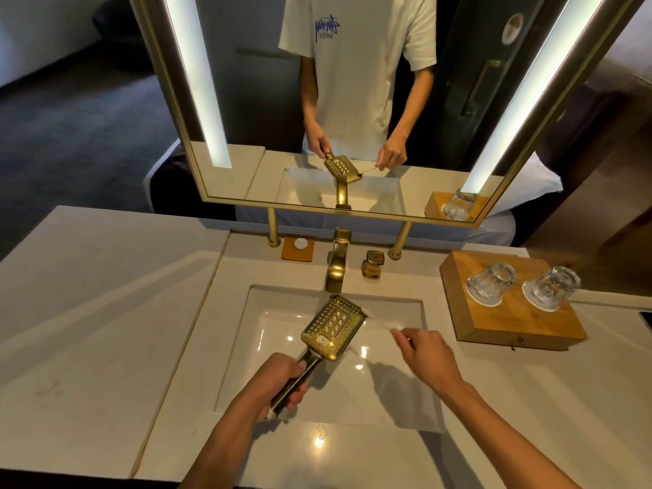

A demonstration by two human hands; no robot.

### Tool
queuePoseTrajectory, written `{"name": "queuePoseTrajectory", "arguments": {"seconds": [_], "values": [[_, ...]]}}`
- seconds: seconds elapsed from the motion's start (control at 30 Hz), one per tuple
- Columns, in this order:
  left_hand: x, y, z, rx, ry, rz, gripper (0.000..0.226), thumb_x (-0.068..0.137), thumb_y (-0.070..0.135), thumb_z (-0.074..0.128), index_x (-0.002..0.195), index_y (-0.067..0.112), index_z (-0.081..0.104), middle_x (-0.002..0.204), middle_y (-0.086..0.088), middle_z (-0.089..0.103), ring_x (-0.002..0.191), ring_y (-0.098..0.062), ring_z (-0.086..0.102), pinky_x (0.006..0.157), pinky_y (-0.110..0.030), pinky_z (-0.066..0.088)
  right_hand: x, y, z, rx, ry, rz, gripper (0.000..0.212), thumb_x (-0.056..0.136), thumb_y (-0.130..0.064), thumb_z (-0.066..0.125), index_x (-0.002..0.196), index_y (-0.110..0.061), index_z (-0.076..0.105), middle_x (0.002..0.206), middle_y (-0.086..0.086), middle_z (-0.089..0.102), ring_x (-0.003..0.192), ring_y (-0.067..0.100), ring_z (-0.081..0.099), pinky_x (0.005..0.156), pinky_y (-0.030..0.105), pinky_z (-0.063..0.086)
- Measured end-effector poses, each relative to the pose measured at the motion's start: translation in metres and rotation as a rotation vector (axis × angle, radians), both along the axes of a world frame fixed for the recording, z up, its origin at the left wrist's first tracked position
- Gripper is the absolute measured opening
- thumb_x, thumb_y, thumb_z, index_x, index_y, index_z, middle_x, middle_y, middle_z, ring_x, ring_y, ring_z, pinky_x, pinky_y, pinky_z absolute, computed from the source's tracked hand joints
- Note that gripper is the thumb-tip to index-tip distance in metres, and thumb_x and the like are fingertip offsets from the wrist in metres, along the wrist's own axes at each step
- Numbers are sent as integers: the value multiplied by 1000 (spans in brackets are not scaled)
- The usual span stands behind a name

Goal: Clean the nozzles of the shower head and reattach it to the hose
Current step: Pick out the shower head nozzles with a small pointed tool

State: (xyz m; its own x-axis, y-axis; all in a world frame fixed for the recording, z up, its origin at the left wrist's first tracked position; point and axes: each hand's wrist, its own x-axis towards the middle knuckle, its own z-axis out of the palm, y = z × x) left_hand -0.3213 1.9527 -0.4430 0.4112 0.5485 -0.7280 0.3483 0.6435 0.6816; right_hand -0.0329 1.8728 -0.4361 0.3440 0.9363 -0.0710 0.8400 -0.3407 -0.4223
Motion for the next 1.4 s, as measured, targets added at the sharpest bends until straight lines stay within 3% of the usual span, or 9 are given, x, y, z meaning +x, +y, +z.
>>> {"name": "queuePoseTrajectory", "arguments": {"seconds": [0.1,0.23,0.4,0.57,0.73,0.87,1.03,1.2,1.4], "values": [[-1,-1,2,-28,-23,7,20,98,12,44,87,4,59,65,-11,59,46,-18,49,45,-26,39,0,3,4,42,28,27,53,98,-51,44,59,-17,54,50,-3,51,50,16,51,48,31,36],[-2,-2,2,-17,11,-3,22,98,13,44,85,5,58,63,-10,60,45,-18,49,44,-26,39,-24,-11,-10,-33,-9,215,52,97,-59,37,66,-24,59,52,-8,53,48,9,52,49,22,39],[-3,-6,2,-18,7,-2,20,99,13,45,87,3,57,62,-10,60,44,-18,49,43,-25,39,-10,13,13,-18,-65,27,52,99,-50,43,60,-18,57,52,-5,52,50,11,50,45,26,33],[-2,-8,5,6,50,-25,21,100,14,44,87,4,58,62,-10,61,45,-18,50,45,-27,39,-39,2,4,-74,-66,260,51,99,-54,37,60,-24,51,53,-7,51,47,8,46,47,21,29],[0,-11,5,10,29,-12,21,100,13,44,89,2,58,64,-11,60,46,-19,50,45,-27,40,-22,17,27,-74,-125,114,50,100,-51,40,62,-22,56,59,-3,58,54,15,54,49,28,40],[0,-12,3,10,38,-17,22,100,14,44,88,3,59,63,-11,61,45,-19,51,45,-27,40,-40,3,13,-92,-97,273,50,99,-55,37,63,-25,54,56,-7,53,50,9,49,47,24,30],[4,-11,6,1,23,-9,22,100,14,44,88,3,58,63,-11,61,46,-19,51,46,-27,40,-17,23,34,-93,-168,130,50,100,-51,38,63,-22,54,59,-3,56,53,13,51,51,28,40],[5,-11,9,-13,11,-6,20,99,13,44,90,4,58,63,-10,60,48,-20,50,49,-27,39,-34,8,18,-90,-129,305,47,99,-54,37,64,-27,52,57,-8,51,50,9,45,48,25,30],[9,-10,8,16,20,-11,20,99,12,44,90,2,59,62,-9,61,47,-19,51,48,-28,40,-15,20,31,-82,-151,152,49,100,-51,38,62,-24,53,60,-4,57,54,12,53,49,26,37]]}}
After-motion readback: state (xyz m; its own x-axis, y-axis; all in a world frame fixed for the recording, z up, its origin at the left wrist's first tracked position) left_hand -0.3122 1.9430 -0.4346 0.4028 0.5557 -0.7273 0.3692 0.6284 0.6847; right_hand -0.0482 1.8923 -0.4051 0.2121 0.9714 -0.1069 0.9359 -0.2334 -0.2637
